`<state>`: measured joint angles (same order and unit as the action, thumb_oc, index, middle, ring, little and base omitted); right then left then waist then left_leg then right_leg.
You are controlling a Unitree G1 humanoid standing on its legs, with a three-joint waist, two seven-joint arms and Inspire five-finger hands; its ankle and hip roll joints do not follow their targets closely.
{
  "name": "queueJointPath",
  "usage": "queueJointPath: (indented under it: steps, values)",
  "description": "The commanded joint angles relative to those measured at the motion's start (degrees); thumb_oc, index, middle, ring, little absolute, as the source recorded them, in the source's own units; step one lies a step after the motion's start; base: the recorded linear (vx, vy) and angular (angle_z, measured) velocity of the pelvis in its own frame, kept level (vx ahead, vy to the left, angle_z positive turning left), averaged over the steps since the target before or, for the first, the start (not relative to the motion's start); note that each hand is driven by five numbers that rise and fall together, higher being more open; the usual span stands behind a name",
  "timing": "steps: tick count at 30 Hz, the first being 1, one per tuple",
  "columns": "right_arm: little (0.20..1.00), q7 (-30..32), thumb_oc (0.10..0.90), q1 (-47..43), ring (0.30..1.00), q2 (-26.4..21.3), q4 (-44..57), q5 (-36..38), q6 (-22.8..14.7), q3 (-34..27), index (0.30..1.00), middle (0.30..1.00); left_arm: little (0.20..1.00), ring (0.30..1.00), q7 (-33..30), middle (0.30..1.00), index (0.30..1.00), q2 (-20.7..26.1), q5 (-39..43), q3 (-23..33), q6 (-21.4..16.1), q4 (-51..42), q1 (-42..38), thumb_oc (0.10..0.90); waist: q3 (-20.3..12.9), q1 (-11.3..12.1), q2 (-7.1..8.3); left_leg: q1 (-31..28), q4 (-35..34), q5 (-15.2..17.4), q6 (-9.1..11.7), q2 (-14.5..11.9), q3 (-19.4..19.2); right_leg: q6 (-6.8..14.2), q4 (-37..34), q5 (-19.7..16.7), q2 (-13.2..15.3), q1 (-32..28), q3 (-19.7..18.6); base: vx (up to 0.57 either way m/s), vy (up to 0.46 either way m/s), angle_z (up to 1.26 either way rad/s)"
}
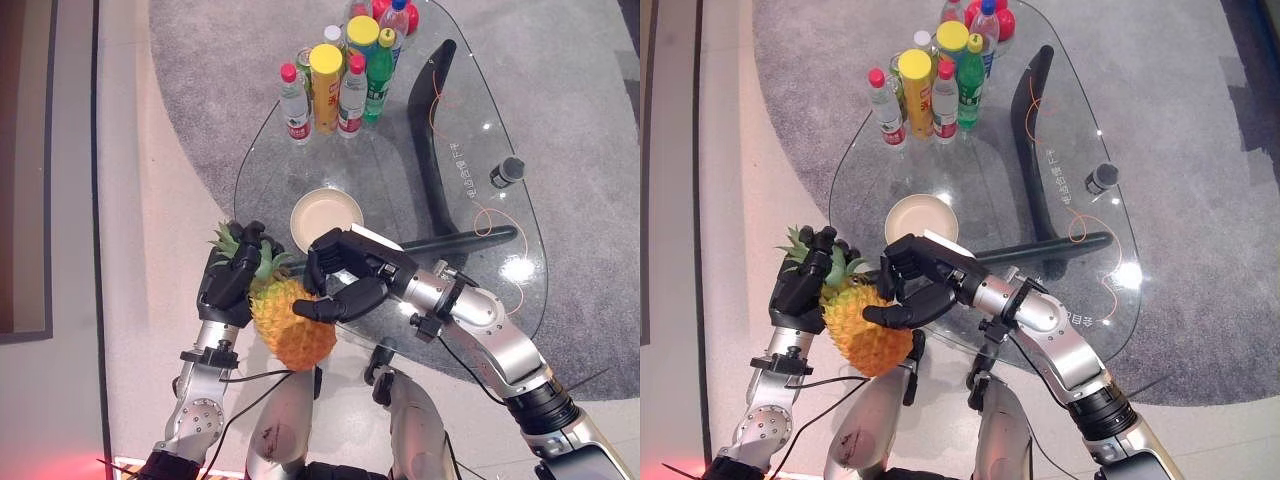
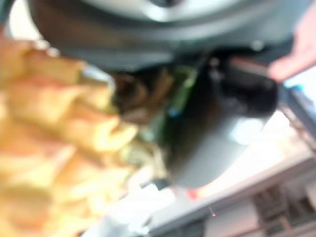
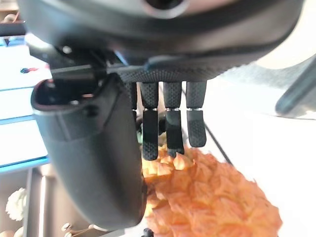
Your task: Pick up the fruit to the plate
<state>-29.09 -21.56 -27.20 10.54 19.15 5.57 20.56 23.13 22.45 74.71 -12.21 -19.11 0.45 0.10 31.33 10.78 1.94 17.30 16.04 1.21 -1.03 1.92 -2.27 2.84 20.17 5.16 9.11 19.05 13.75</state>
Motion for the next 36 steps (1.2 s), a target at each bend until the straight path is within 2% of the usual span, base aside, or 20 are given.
queueJointPath:
  steps: [1, 10, 17, 18, 19, 20, 21, 31, 36]
  values:
    - [0.2, -3.2, 0.1, -1.6, 0.3, 3.0, 10.0, 2.6, -4.3, 6.6, 0.3, 0.3, 0.2, 0.3, 5.8, 0.3, 0.3, -2.8, 0.1, 0.5, -2.1, -14.4, -6.7, 0.1, -1.5, -0.3, -0.46, -0.4, 3.7, 4.5, -3.1, 5.5, 1.7, 1.3, 1.1, -1.6, -4.1, -3.5, 0.1, 0.0, 0.0, 0.0]
    - [0.2, -1.5, 0.1, -0.5, 0.3, 3.2, 9.6, 2.6, -4.7, 5.6, 0.3, 0.3, 0.2, 0.3, 6.0, 0.3, 0.3, -3.5, -0.4, 0.4, -2.4, -13.9, -6.5, 0.1, -1.5, -0.6, -0.66, -1.1, 3.6, 4.8, -3.2, 5.4, 1.2, 1.4, 1.1, -1.5, -3.8, -4.2, 0.4, 0.0, 0.0, 0.0]
    - [0.2, 5.4, 0.1, 1.5, 0.3, 3.0, 8.8, 4.3, -7.0, 2.4, 0.3, 0.3, 0.2, 0.3, 6.0, 0.3, 0.3, -3.5, -0.7, 1.3, -2.5, -13.6, -6.2, 0.1, -1.5, -1.1, -0.88, -1.9, 3.9, 5.2, -3.4, 5.0, 0.2, 1.8, 1.5, -1.5, -3.3, -4.8, 0.9, 0.0, 0.0, 0.0]
    - [0.236, 6.2, 0.136, 1.9, 0.331, 3.0, 8.8, 4.5, -7.3, 1.9, 0.331, 0.331, 0.2, 0.3, 6.0, 0.3, 0.3, -3.6, -0.8, 1.4, -2.5, -13.6, -6.1, 0.1, -1.5, -1.2, -0.89, -2.0, 3.9, 5.2, -3.4, 5.0, 0.1, 1.9, 1.5, -1.5, -3.3, -4.9, 0.9, 0.0, 0.0, 0.0]
    - [0.236, 6.8, 0.136, 2.2, 0.331, 3.0, 8.7, 4.5, -7.8, 1.5, 0.331, 0.331, 0.2, 0.3, 6.0, 0.3, 0.3, -3.6, -0.7, 1.4, -2.7, -13.6, -6.1, 0.1, -1.5, -1.3, -0.9, -2.1, 4.0, 5.3, -3.4, 5.0, 0.0, 1.9, 1.5, -1.5, -3.2, -4.9, 0.8, 0.0, 0.0, 0.0]
    - [0.623, 8.0, 0.523, 2.7, 0.662, 3.0, 8.5, 3.9, -8.4, 0.7, 0.662, 0.662, 0.2, 0.3, 6.0, 0.3, 0.3, -3.6, -0.7, 1.5, -2.8, -13.5, -6.0, 0.1, -1.5, -1.5, -0.98, -2.2, 3.9, 5.3, -3.4, 5.0, -0.1, 2.0, 1.6, -1.6, -3.2, -5.0, 0.8, 0.01, 0.021, -0.04]
    - [0.9, 8.9, 0.8, 3.2, 0.9, 2.9, 8.5, 3.8, -8.9, 0.0, 0.9, 0.9, 0.2, 0.3, 5.9, 0.3, 0.3, -3.6, -0.7, 1.6, -2.9, -13.5, -6.0, 0.1, -1.5, -1.7, -1.03, -2.3, 4.0, 5.4, -3.5, 4.9, -0.2, 2.0, 1.6, -1.6, -3.2, -5.0, 0.7, 0.01, 0.024, -0.04]
    - [0.9, 16.1, 0.8, 9.4, 0.9, 1.7, 8.3, 1.8, -13.9, -8.1, 0.9, 0.9, 0.2, 0.3, 6.2, 0.3, 0.3, -3.6, -0.4, 3.8, -2.7, -13.5, -4.3, 0.1, -1.5, -3.1, -1.45, -4.3, 3.6, 6.0, -3.9, 4.6, -1.2, 2.6, 1.8, -1.8, -3.0, -6.5, 0.4, 0.01, 0.01, -0.03]
    - [0.9, 18.9, 0.8, 11.7, 0.9, 1.3, 8.3, 1.5, -14.9, -11.1, 0.9, 0.9, 0.2, 0.3, 6.4, 0.3, 0.3, -3.5, -0.2, 4.8, -2.4, -13.4, -3.3, 0.1, -1.8, -3.5, -1.5, -5.1, 3.4, 6.2, -4.0, 4.6, -1.4, 2.9, 2.0, -1.9, -2.9, -7.1, 0.2, 0.03, 0.014, -0.05]
